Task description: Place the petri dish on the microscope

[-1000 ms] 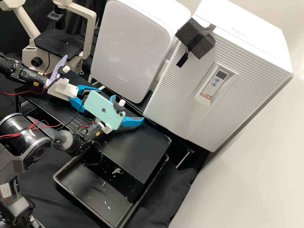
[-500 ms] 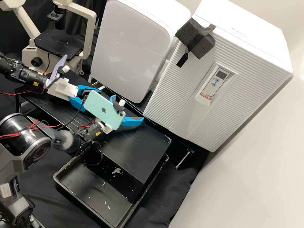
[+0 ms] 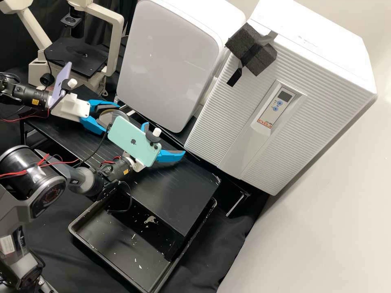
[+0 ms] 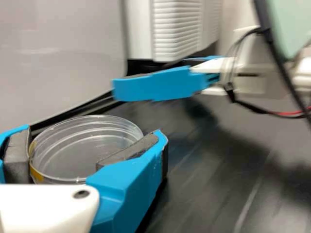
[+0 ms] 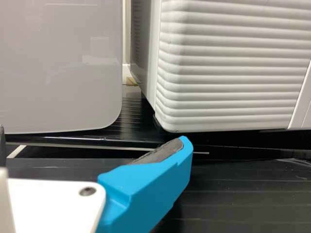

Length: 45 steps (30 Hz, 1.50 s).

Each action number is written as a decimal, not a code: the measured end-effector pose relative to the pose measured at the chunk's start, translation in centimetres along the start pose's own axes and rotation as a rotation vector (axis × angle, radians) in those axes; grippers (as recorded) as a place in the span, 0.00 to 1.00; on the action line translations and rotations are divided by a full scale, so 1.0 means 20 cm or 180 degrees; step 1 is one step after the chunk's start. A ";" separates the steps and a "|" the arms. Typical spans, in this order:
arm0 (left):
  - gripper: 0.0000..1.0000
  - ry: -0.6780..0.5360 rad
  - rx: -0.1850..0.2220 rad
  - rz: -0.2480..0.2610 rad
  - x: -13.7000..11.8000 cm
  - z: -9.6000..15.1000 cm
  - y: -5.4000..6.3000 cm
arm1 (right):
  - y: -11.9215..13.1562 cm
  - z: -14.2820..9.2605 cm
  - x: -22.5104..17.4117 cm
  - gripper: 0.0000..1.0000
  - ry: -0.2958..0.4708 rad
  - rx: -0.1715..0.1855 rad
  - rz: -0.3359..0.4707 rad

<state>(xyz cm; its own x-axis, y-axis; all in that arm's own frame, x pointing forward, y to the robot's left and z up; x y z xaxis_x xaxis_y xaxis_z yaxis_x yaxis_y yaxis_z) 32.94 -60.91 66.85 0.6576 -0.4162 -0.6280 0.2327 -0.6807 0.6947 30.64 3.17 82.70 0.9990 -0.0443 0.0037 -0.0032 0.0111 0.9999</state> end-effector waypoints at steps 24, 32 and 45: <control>0.00 0.0314 -0.0349 0.0165 -0.22 -0.17 0.03 | 0.00 0.00 0.00 1.00 0.0000 0.0000 0.0000; 0.00 0.0243 -0.0574 0.0168 -0.21 -0.14 0.03 | 0.00 0.00 0.00 1.00 0.0000 0.0000 0.0000; 0.00 0.0188 -0.0551 0.0194 -0.18 -0.13 0.05 | 0.00 0.00 0.00 1.00 0.0000 0.0000 0.0000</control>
<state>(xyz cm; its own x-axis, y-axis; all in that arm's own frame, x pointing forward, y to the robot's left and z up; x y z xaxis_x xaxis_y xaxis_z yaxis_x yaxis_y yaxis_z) 32.70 -58.50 70.84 0.7139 -0.4138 -0.5649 0.3076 -0.5394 0.7838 30.64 3.17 82.70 0.9990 -0.0443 0.0037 -0.0032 0.0111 0.9999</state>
